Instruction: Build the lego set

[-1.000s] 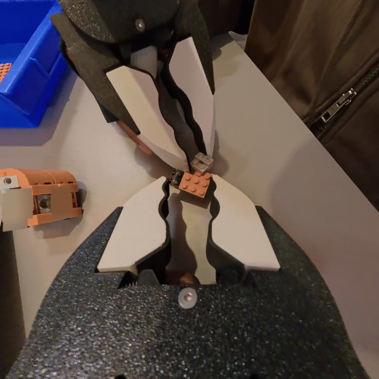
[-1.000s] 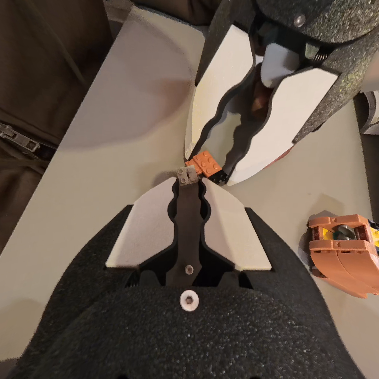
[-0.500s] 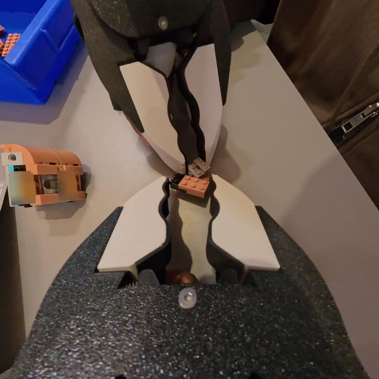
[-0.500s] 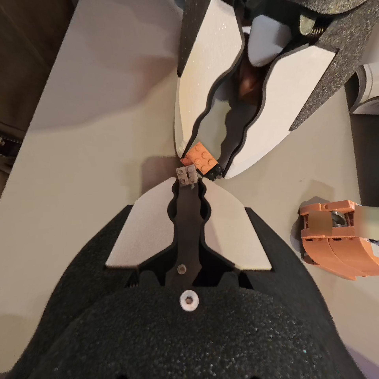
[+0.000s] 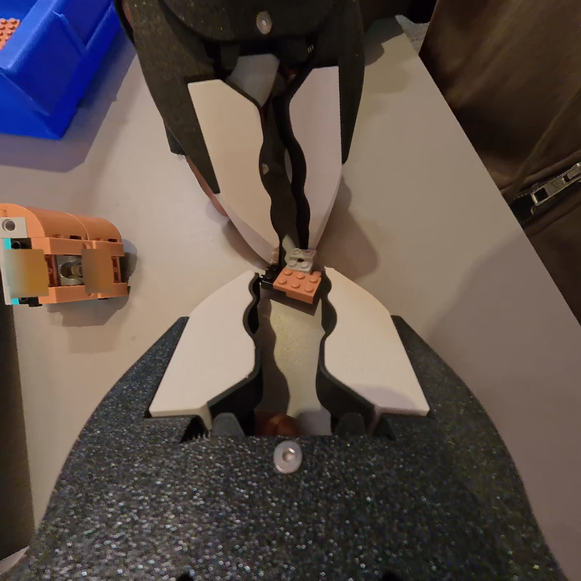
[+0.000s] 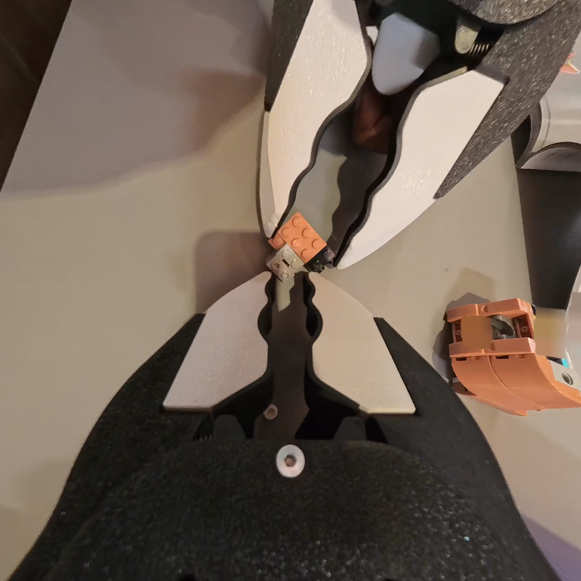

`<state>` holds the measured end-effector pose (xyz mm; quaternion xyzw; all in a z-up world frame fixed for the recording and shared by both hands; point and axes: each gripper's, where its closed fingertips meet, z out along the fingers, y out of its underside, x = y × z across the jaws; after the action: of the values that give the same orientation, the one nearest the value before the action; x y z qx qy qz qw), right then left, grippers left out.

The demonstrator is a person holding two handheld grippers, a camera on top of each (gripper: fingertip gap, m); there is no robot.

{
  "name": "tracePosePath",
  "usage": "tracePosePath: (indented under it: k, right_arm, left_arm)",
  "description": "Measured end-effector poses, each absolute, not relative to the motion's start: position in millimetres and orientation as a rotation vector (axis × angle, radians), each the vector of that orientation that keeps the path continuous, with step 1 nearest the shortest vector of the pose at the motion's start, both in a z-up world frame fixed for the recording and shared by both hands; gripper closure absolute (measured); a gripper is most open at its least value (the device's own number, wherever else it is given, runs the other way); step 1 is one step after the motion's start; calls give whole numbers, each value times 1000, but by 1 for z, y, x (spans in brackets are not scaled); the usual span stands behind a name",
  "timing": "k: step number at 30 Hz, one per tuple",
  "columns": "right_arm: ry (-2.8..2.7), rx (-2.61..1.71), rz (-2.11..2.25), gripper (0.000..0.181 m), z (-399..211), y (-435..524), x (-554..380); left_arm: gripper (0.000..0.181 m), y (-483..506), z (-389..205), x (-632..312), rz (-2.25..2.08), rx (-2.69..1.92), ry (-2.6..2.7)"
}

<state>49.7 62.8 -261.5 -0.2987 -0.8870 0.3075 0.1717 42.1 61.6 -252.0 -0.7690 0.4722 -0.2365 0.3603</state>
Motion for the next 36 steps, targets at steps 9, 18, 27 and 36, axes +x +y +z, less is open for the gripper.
tracePosePath:
  k: [9,18,27,36]
  right_arm:
    - [-2498,-832,847,164,-262,64,47]
    - [-2440,-863,872,160,-255,69,42]
    - [-2344,-828,868,155,-243,74,34]
    - [-2211,-713,888,150,-222,74,28]
  left_arm:
    - [144,65,-252,40,-622,-2007,1175]
    - [144,66,-242,38,-680,-1967,1118]
    - [144,73,-231,32,-736,-1941,1013]
    - [144,75,-210,31,-887,-1848,893]
